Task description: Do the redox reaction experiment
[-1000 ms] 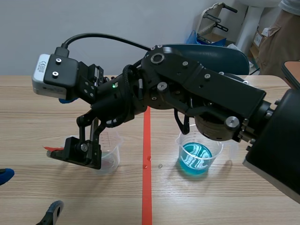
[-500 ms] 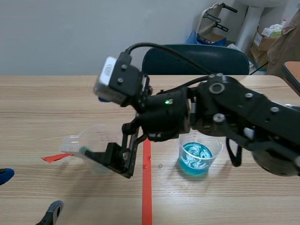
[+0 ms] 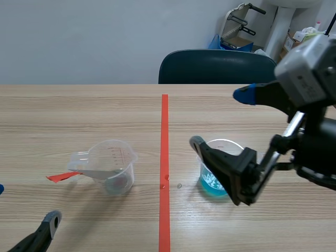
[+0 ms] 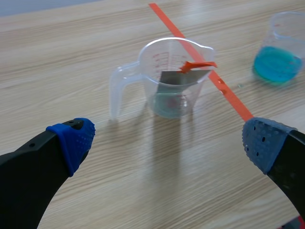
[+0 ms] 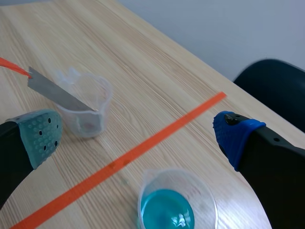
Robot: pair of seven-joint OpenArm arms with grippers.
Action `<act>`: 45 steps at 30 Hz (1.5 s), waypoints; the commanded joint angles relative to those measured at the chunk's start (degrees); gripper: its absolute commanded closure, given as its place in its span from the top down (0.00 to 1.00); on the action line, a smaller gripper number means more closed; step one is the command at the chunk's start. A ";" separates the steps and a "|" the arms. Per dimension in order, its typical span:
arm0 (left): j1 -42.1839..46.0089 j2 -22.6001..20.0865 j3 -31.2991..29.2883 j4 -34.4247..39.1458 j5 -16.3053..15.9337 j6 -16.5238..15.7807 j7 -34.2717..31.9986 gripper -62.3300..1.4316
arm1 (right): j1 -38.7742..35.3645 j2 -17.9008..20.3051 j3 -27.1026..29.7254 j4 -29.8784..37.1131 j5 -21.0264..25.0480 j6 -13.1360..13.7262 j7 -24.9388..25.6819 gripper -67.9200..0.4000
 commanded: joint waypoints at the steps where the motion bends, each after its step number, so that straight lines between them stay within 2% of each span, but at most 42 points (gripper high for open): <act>1: -0.17 0.00 -0.94 2.80 -1.01 -0.11 -0.90 1.00 | -2.29 -0.37 1.86 2.47 0.72 -0.02 0.74 1.00; 4: -0.15 0.02 -2.58 4.24 -2.62 -0.11 -0.70 1.00 | -10.03 -0.61 8.52 6.43 2.78 0.00 0.72 1.00; 7: -0.17 0.17 -4.74 5.64 -4.22 -0.11 0.55 1.00 | -16.11 -2.73 14.34 9.53 3.21 0.00 0.74 1.00; 11: -0.20 1.90 -9.44 7.98 -4.31 -0.13 5.84 1.00 | -20.65 -5.68 18.25 11.87 3.17 0.28 0.50 1.00; 16: -1.53 4.22 -14.43 9.99 -3.37 -1.09 11.02 1.00 | -21.79 -5.90 18.43 12.09 3.19 0.26 -0.66 1.00; 20: -3.93 6.40 -17.51 10.21 -1.22 -4.52 15.39 1.00 | -21.77 -5.90 18.43 12.09 3.19 0.26 -1.95 1.00; 28: -6.82 8.57 -20.96 10.21 -0.02 -9.35 20.15 1.00 | -21.77 -5.92 18.43 12.09 3.19 0.26 -2.32 1.00; 37: -7.82 8.52 -21.51 10.21 1.14 -12.11 20.20 1.00 | -21.77 -5.92 18.43 12.09 3.19 0.26 -2.43 1.00; 45: -7.82 8.52 -21.51 10.21 1.33 -12.22 19.69 1.00 | -21.77 -5.92 18.43 12.09 3.19 0.24 -2.56 1.00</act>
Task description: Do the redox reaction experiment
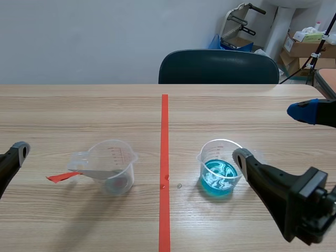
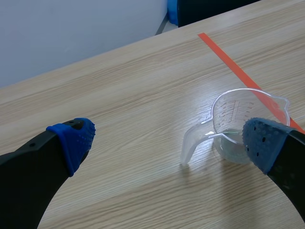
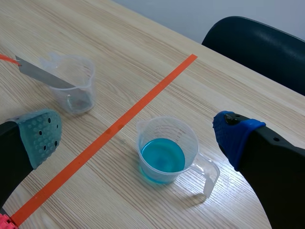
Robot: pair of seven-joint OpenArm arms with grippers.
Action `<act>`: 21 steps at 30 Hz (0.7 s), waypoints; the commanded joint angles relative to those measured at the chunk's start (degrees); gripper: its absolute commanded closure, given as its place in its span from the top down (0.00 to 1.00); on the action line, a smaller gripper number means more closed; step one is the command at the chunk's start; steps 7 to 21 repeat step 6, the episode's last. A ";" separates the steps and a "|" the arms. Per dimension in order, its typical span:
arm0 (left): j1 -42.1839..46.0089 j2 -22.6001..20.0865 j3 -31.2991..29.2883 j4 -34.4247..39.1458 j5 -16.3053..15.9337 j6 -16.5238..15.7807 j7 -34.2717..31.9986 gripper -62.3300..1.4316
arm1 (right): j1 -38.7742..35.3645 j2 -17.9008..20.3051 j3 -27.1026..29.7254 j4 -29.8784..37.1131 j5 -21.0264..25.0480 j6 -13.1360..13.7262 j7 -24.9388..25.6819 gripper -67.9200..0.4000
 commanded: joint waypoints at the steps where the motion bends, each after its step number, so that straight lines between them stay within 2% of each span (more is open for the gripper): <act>1: -0.20 0.28 -0.57 0.79 -0.31 -0.02 -1.01 1.00 | 0.68 0.72 -0.07 0.22 0.44 -0.24 0.66 1.00; 21: -0.20 0.28 -0.57 0.79 -0.33 -0.02 -1.25 1.00 | 0.68 0.72 -0.07 0.22 0.44 -0.24 0.68 1.00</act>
